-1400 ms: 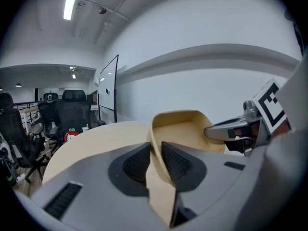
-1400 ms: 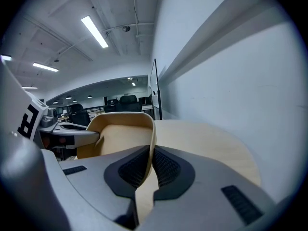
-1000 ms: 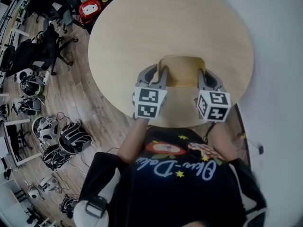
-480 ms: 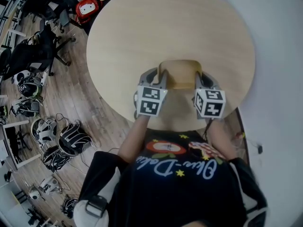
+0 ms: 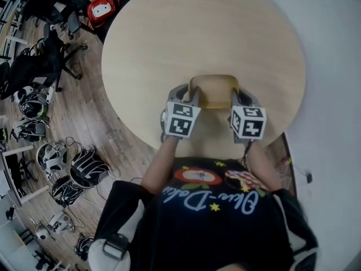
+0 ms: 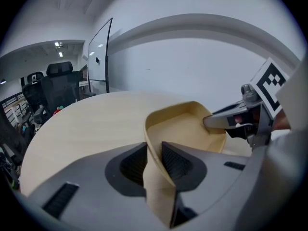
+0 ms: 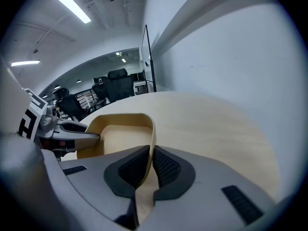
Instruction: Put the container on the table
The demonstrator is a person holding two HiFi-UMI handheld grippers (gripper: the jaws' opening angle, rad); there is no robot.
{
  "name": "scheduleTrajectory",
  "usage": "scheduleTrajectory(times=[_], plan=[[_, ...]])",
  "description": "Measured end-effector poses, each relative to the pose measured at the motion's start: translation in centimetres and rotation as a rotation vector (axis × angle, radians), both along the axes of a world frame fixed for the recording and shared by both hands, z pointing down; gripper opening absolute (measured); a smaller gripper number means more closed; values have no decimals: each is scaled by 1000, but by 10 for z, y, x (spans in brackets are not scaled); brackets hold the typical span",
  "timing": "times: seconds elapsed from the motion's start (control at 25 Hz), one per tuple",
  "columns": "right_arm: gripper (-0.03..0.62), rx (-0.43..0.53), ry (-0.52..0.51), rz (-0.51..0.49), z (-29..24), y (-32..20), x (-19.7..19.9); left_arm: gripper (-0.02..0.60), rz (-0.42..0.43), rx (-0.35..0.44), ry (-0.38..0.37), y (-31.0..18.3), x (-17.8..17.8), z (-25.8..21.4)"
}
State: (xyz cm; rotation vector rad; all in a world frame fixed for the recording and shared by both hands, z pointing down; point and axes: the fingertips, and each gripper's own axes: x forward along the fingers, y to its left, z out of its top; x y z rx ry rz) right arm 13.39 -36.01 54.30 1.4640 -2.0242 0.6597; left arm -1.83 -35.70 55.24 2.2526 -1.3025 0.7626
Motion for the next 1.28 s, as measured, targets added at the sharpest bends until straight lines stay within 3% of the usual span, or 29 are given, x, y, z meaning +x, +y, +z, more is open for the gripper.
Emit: scheduleTrajectory(times=[0.4,0.92,1.28], plan=[[15,-109,1,16,29,0,7,74,21,-78,-15,-4,6,26],[17,-169,4,-5,43,-3,6,110,32,-131,-17,-8,11,42],[57,-178,-2,-13,49,-4,7,130,30,-144,-20,-10,10,47]])
